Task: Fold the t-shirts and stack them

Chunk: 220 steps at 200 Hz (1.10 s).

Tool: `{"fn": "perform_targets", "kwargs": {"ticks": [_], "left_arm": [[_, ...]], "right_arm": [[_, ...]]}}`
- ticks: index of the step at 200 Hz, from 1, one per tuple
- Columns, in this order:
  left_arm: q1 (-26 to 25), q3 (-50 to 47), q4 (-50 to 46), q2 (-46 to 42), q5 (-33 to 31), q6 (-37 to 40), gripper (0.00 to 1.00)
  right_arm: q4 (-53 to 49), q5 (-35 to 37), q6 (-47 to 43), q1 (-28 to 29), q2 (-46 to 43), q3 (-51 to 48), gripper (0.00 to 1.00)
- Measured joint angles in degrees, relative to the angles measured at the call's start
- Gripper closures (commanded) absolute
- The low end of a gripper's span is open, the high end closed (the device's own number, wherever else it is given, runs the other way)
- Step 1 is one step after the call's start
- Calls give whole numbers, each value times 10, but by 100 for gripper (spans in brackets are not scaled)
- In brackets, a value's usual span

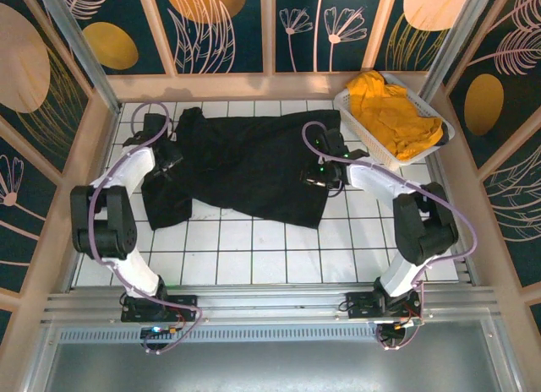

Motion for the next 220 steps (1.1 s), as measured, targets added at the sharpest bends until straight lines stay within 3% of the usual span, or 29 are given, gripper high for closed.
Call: {"fn": "perform_targets", "kwargs": {"ticks": [32,73,101,139,183,220], "left_arm": [[0,26,23,75,42,4,53],[1,103,23,149,23,15,55],[17,136,18,179,2,16,56],[78,176,-5,217,-21,30,57],[116,193,-28,216,-38,40,57],[66,118,-24,136,-35,28,54]], "right_arm": [[-2,-15,-2,-1,67,17,58],[-26,-12,19,-16,129,63,61],[-44,-10,42,-56,136,69,62],[-75,-1,47,-132,135,74,62],[-120,35,38,-174,144,100,63],[-125,52,20,-171,146,109,57]]}}
